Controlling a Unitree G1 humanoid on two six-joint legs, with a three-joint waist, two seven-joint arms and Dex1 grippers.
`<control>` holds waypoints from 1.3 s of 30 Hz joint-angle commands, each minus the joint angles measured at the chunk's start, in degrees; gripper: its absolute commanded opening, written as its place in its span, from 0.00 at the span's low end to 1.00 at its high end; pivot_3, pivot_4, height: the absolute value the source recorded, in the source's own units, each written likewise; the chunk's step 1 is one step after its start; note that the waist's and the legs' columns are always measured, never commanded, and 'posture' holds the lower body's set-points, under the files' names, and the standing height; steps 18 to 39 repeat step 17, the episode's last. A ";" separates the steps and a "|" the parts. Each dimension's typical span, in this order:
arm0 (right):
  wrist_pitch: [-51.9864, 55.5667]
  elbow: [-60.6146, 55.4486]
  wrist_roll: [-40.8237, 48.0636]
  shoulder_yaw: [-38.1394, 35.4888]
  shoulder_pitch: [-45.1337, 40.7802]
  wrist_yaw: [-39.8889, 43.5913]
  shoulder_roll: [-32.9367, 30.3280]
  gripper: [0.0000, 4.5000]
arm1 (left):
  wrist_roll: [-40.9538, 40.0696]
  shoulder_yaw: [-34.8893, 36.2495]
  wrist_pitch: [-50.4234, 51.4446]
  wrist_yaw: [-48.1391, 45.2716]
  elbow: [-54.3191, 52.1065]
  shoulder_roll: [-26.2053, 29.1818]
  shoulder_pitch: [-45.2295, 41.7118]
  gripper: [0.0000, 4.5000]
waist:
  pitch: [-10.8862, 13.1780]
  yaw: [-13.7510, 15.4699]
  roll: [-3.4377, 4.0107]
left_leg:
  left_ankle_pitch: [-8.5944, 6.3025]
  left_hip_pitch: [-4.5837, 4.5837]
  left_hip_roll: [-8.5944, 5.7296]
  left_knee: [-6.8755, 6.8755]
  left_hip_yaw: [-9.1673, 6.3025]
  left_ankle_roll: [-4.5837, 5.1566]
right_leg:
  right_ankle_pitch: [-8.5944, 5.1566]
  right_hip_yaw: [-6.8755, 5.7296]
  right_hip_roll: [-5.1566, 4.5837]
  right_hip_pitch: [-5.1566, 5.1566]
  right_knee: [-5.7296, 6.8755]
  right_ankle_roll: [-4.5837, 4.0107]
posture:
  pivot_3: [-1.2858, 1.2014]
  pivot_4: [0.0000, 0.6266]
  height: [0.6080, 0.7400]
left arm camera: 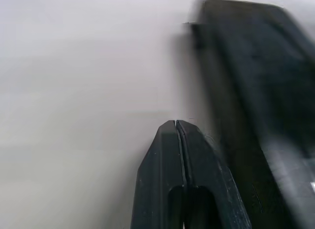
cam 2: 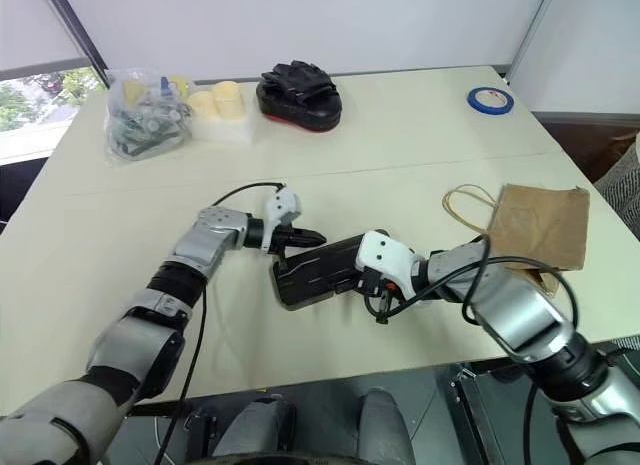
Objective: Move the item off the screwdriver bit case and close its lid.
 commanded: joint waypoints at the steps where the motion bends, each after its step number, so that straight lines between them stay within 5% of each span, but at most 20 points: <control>1: 1.04 -4.58 2.78 -4.56 -0.88 0.96 -1.43 0.01 | -3.95 4.36 4.66 1.82 -9.80 2.48 1.15 0.00 | 0.03 0.16 0.03 | 0.00 0.00 0.00 -0.01 0.00 0.00 | 0.00 0.00 0.00 0.00 0.00 0.00 | 0.52 0.24 1.00; 17: 1.11 -3.31 6.63 -19.06 -2.93 0.62 -6.78 0.01 | -24.28 21.06 39.42 13.16 -64.35 18.03 29.49 0.00 | 0.37 0.44 0.09 | -0.04 0.02 0.04 -0.05 0.05 0.06 | 0.00 0.12 -0.05 0.05 -0.06 -0.01 | 0.52 0.24 1.00; 39: 1.11 -3.31 6.63 -19.06 -2.93 0.62 -6.78 0.01 | -24.28 21.06 39.42 13.16 -64.35 18.03 29.49 0.00 | 0.37 0.44 0.09 | -0.04 0.02 0.04 -0.05 0.05 0.06 | 0.00 0.12 -0.05 0.05 -0.06 -0.01 | 0.52 0.24 1.00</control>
